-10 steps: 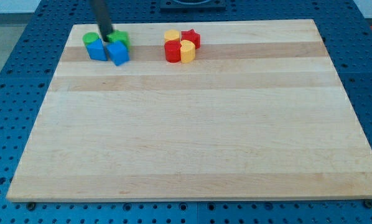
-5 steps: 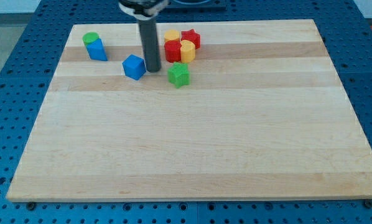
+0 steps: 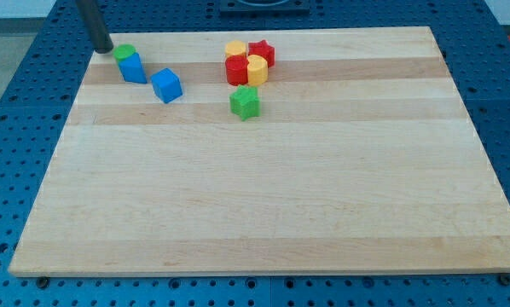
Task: Push green circle into red circle
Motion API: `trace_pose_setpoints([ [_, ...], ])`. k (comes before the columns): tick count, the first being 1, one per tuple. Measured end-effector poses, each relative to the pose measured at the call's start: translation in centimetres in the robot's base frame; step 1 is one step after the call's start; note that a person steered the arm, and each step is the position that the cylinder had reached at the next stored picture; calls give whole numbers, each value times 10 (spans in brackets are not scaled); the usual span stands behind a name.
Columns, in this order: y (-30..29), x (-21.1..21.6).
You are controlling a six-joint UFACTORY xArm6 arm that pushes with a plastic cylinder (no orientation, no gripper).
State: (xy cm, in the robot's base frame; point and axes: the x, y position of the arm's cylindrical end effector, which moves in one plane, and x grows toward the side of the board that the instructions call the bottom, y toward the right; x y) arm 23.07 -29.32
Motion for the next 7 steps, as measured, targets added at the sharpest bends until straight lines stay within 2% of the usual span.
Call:
trace_pose_setpoints([
  [1, -12, 1],
  [3, 24, 10],
  [4, 71, 34],
  [6, 189, 127],
  [7, 188, 120],
])
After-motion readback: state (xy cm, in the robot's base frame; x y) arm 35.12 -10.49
